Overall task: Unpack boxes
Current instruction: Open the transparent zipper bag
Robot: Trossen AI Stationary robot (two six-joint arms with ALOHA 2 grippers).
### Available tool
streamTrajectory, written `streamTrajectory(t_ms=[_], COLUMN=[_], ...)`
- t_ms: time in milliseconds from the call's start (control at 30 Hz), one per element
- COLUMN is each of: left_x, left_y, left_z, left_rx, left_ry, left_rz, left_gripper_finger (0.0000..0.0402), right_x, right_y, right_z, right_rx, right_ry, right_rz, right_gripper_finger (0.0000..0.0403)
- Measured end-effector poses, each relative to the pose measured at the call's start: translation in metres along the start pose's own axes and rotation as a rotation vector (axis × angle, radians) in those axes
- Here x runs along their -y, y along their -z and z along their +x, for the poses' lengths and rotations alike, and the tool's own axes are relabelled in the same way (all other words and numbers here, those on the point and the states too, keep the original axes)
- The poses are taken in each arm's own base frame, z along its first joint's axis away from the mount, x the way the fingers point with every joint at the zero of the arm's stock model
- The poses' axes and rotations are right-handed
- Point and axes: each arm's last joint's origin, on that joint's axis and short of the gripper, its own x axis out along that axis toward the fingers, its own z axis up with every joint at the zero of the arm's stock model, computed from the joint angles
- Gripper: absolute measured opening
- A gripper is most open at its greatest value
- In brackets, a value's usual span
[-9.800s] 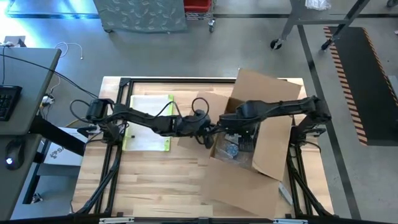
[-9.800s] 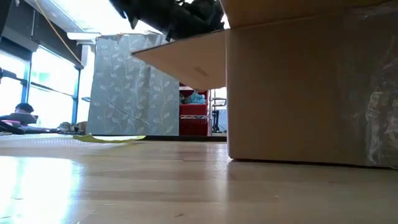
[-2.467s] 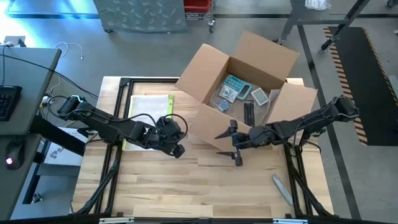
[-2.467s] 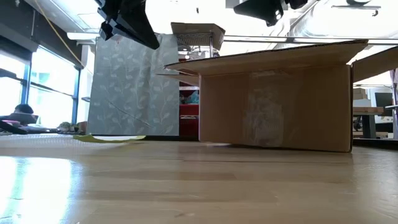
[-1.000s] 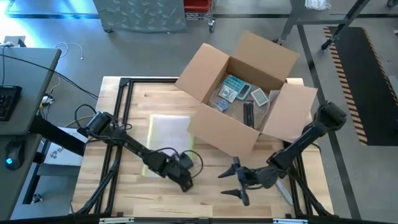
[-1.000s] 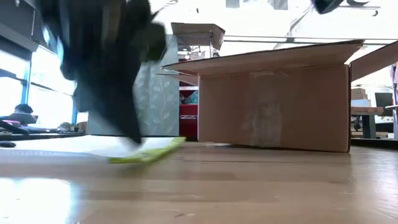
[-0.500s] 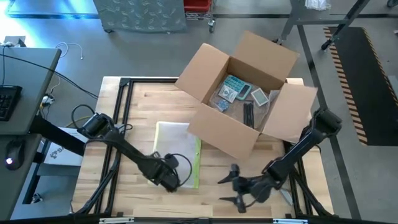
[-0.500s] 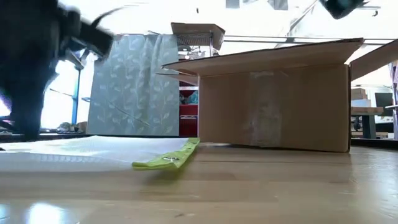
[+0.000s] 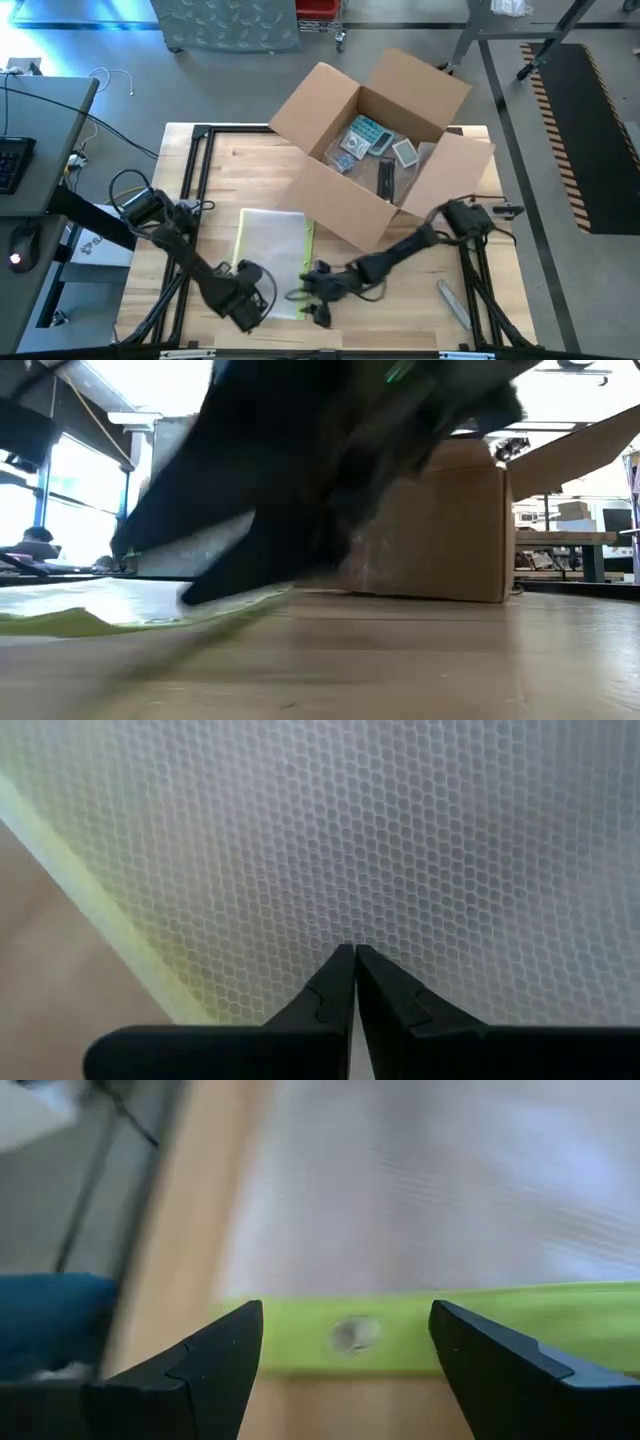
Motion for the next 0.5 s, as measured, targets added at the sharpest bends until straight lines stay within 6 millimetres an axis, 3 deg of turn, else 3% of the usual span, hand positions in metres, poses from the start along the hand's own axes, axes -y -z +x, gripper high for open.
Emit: streamTrajectory(t_ms=[167, 300, 400, 500], left_x=[0.017, 0.036, 0.045, 0.049], left_y=[0.025, 0.03, 0.024, 0.012], left_z=[-0.006, -0.011, -0.018, -0.03], left_rx=[0.073, 0.229, 0.37, 0.477], left_ry=[0.255, 0.489, 0.599, 0.643], left_rz=[-0.158, -0.213, -0.211, -0.136], left_gripper_finger=[0.0, 0.0, 0.0, 0.0], right_x=[0.017, 0.022, 0.001, -0.036], right_y=[-0.016, -0.023, -0.032, -0.035], right_z=[0.006, -0.02, -0.053, -0.084], right_rx=[-0.106, -0.231, -0.259, -0.248], right_ry=[0.21, 0.548, 0.717, 0.721], right_rz=[0.039, -0.01, -0.141, -0.321], right_gripper_finger=[0.0275, 0.0275, 0.0275, 0.0275])
